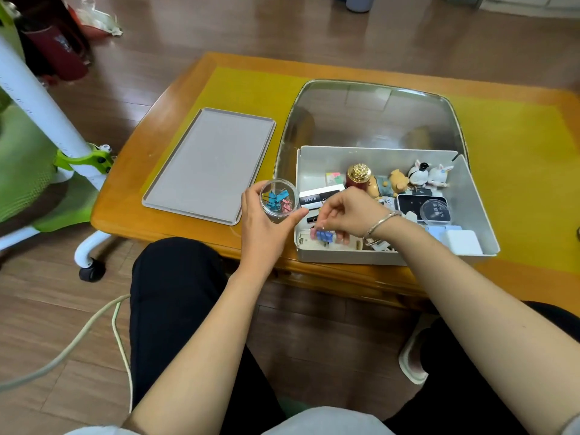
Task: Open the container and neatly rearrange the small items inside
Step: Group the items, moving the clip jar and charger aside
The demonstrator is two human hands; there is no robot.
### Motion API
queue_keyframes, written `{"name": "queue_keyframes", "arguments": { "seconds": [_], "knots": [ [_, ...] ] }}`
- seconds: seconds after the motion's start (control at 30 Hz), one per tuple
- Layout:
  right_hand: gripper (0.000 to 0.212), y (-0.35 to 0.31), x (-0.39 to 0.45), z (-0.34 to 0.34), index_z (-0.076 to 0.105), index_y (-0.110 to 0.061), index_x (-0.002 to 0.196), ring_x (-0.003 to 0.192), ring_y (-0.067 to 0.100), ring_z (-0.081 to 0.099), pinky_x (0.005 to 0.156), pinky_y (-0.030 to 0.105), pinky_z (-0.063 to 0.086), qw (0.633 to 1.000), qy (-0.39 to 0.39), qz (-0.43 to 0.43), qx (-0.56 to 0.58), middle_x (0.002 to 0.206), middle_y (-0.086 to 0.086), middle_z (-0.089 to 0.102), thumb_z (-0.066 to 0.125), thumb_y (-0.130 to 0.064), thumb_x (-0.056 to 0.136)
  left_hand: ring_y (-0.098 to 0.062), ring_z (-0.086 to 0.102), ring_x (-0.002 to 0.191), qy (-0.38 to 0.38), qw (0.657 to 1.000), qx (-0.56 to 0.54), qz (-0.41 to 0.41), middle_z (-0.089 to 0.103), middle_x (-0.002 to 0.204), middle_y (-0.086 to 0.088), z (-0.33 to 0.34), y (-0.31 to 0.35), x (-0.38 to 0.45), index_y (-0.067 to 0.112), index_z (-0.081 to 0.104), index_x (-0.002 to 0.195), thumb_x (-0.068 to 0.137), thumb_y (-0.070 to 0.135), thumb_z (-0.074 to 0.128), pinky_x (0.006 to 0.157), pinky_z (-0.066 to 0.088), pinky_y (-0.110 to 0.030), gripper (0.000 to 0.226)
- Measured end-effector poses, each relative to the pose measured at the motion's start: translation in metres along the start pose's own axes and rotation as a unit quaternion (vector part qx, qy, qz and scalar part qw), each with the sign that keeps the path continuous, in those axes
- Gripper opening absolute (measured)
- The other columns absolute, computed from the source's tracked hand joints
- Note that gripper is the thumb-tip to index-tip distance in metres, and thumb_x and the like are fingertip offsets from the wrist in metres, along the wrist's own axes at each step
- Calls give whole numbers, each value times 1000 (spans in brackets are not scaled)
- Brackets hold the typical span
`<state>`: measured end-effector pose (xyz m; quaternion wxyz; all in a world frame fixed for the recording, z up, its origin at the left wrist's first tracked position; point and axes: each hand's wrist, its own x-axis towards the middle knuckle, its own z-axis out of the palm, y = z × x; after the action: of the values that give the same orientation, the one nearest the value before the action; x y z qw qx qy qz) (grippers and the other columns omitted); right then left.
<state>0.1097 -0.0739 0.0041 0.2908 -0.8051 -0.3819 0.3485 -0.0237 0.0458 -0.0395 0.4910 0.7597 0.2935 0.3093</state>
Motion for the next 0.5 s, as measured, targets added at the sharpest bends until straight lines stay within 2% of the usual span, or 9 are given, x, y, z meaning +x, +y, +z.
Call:
{"name": "queue_keyframes", "arguments": {
  "seconds": [0.07,0.13,0.27,0.33,0.4,0.5],
  "knots": [
    [9,6,-9,-6,68,-11,74,42,9,55,43,21,50,995,92,-8,38,63,4,70,72,-15,81,-9,44,118,-26,1000,3,3,39,128,1,3,1,1,18,34,130,74,16,81,86,45,-7,73],
    [8,11,-16,-12,71,-6,79,41,5,54,43,21,51,982,177,-13,67,53,-5,64,73,-14,80,-8,43,118,-58,998,8,15,33,128,3,9,5,0,19,30,130,76,3,76,86,43,-5,72],
    [5,13,-29,-16,72,-11,81,45,4,55,45,18,50,951,283,-67,110,62,3,65,73,-15,79,-9,44,117,-76,994,28,70,33,128,-2,21,15,0,13,30,132,78,-2,72,87,41,-4,70],
    [5,10,-34,-17,71,-17,81,47,6,55,45,23,52,932,320,-95,139,66,9,66,73,-14,79,-12,43,121,-91,992,39,82,36,131,-3,26,19,0,12,32,133,78,4,75,94,44,-14,71],
    [12,8,-38,-19,70,-23,78,45,9,55,44,26,50,916,346,-118,163,64,8,65,74,-12,79,-14,43,122,-113,988,79,70,44,131,-1,33,19,-2,15,37,132,76,19,80,100,42,-28,71],
    [9,4,-40,-19,72,-20,80,46,11,55,44,22,48,915,350,-147,135,66,6,62,74,-12,77,-14,41,122,-113,979,155,62,51,130,2,43,15,-8,19,42,132,73,41,79,104,31,-33,73]
  ]
}}
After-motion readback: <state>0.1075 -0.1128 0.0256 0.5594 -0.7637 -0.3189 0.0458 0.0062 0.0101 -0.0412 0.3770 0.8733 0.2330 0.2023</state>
